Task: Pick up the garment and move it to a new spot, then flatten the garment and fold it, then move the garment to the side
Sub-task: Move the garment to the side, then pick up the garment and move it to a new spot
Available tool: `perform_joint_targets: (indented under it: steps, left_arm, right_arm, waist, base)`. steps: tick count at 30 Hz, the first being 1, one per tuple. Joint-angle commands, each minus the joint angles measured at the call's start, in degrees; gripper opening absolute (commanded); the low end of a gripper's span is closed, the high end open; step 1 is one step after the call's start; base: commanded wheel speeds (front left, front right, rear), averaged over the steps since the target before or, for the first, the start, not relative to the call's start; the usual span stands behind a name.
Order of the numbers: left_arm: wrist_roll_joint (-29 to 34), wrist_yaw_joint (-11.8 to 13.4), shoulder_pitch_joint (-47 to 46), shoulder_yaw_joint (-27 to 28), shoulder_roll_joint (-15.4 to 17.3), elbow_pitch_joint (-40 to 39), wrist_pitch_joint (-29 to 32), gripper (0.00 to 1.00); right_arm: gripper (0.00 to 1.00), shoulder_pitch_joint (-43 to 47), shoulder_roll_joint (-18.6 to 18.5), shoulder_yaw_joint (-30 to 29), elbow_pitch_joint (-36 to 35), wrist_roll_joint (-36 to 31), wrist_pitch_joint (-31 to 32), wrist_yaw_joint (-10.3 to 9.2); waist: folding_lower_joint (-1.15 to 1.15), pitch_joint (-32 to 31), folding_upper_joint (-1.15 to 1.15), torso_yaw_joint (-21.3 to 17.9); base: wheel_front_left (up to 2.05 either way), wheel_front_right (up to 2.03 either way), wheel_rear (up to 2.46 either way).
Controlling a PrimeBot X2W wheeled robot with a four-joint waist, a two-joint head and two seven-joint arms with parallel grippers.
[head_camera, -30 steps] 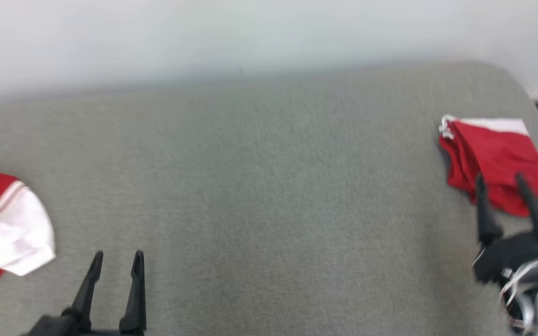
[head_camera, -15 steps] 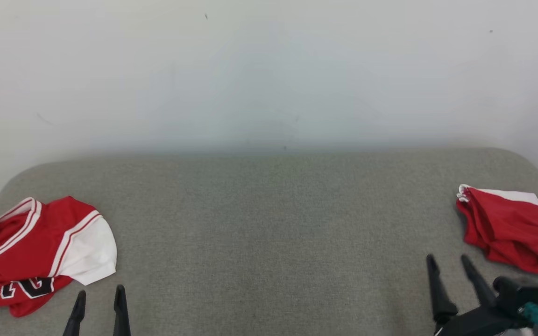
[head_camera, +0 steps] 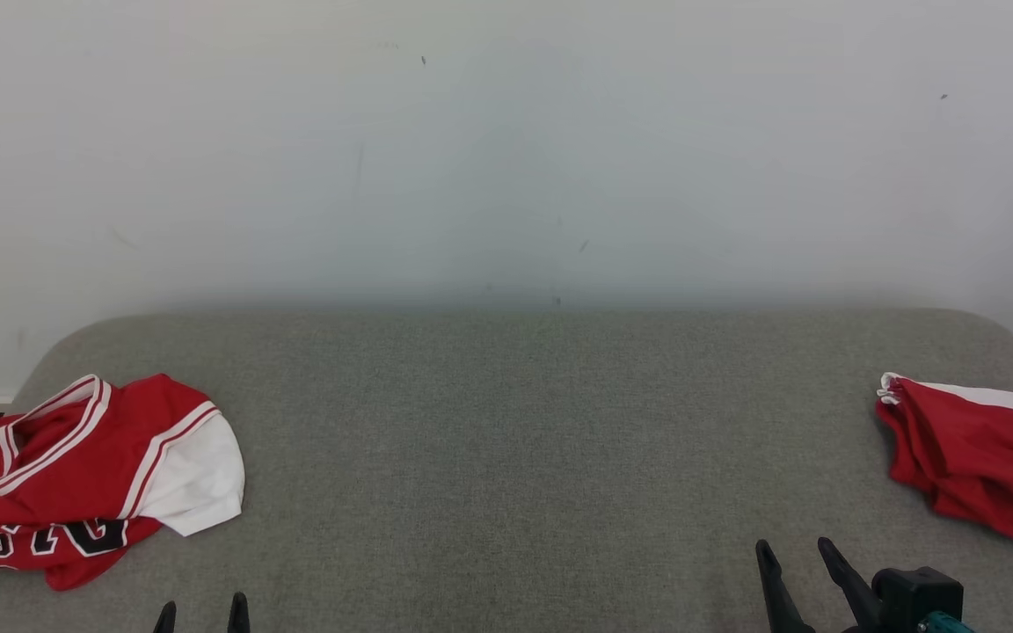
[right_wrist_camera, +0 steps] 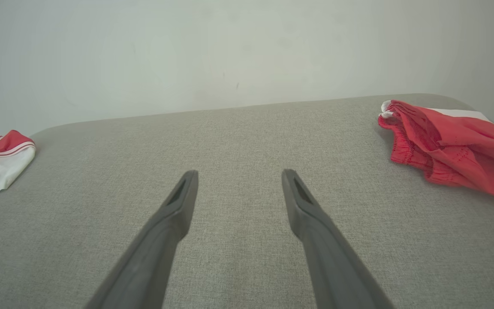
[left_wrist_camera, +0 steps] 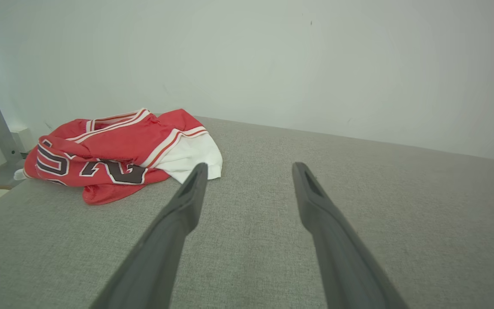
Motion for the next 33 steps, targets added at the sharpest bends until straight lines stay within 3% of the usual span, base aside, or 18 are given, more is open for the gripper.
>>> perform_joint_targets:
  steps: [1, 26, 33]
  left_arm:
    - [0.1, 0.0, -0.6, 0.2, 0.1, 0.1, -0.2, 1.0]
    - [0.0, -0.1, -1.8, -1.3, 0.1, -0.3, 0.1, 1.0]
    - [-0.2, 0.4, -2.1, -1.6, 0.3, -0.5, 0.4, 1.0]
  right_arm:
    - [1.0, 0.1, 0.0, 0.1, 0.0, -0.3, -0.1, -0.13]
    - [1.0, -0.1, 0.1, 1.7, -0.7, -1.1, -1.7, -0.13]
    - [1.0, 0.8, 0.1, 1.0, -0.7, -1.3, -1.8, -0.13]
  waist:
    - [0.0, 0.2, 0.0, 0.0]
    - [0.0, 1.6, 0.0, 0.3]
    - [0.0, 1.7, 0.0, 2.9]
  base:
    - [0.0, 0.0, 0.0]
    - [0.0, 0.0, 0.0]
    - [0.0, 0.0, 0.0]
